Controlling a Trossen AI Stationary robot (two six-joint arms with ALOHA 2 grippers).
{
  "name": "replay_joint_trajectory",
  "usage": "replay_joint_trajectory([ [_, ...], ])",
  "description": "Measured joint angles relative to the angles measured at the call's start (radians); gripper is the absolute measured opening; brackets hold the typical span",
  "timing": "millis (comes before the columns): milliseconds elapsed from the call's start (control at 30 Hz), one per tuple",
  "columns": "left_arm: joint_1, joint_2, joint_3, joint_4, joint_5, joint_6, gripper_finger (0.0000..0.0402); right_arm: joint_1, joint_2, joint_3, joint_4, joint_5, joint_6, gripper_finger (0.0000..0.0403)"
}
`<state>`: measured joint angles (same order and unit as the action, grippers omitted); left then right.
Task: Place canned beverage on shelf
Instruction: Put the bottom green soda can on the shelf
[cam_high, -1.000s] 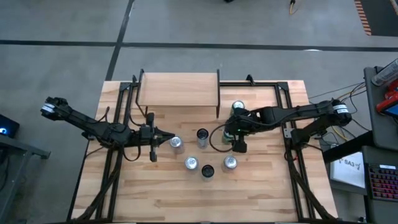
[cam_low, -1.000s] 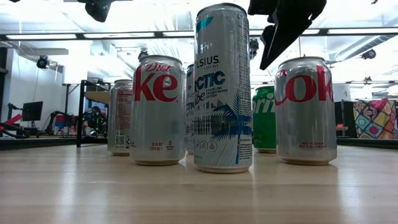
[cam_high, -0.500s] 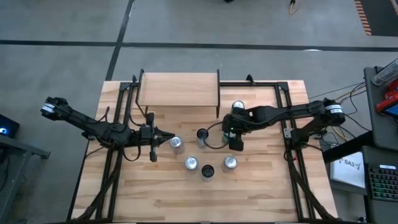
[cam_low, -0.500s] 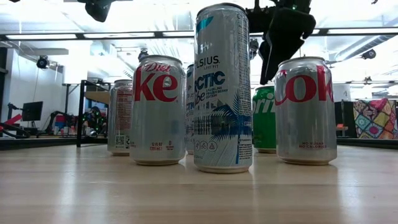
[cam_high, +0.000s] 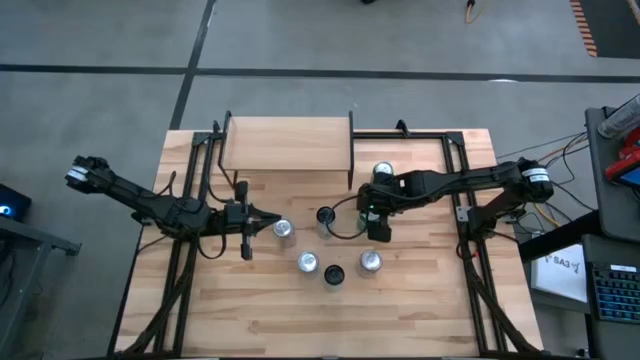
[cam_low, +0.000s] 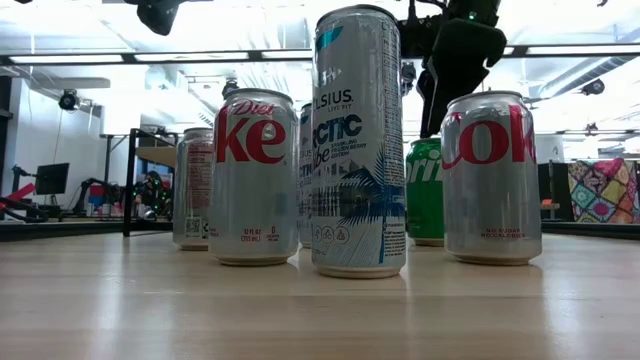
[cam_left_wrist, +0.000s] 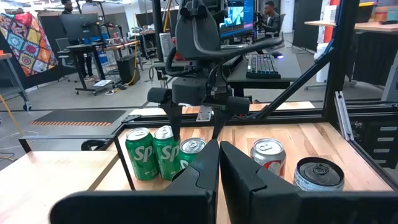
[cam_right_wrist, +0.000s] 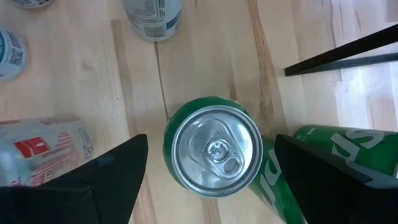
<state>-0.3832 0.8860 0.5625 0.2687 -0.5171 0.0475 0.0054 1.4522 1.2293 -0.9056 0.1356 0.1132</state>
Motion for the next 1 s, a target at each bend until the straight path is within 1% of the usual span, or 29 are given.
replay_joint_trajectory([
  [600,0.000,0.000,0.000,-0.001,0.000,0.006,0.0000,-0.024,0.132,0.000,-0.003,-0.011,-0.013,0.0334],
  [733,0.000,0.000,0.000,-0.001,0.000,0.008,0.0000,-0.026,0.135,0.001,-0.004,-0.013,-0.009,0.0323],
  [900,0.000,0.000,0.000,-0.001,0.000,0.008,0.0000,-0.028,0.128,0.001,-0.010,-0.014,0.007,0.0295],
  [1000,0.000,0.000,0.000,-0.001,0.000,0.008,0.0000,-0.030,0.127,0.001,-0.024,-0.014,0.024,0.0293],
])
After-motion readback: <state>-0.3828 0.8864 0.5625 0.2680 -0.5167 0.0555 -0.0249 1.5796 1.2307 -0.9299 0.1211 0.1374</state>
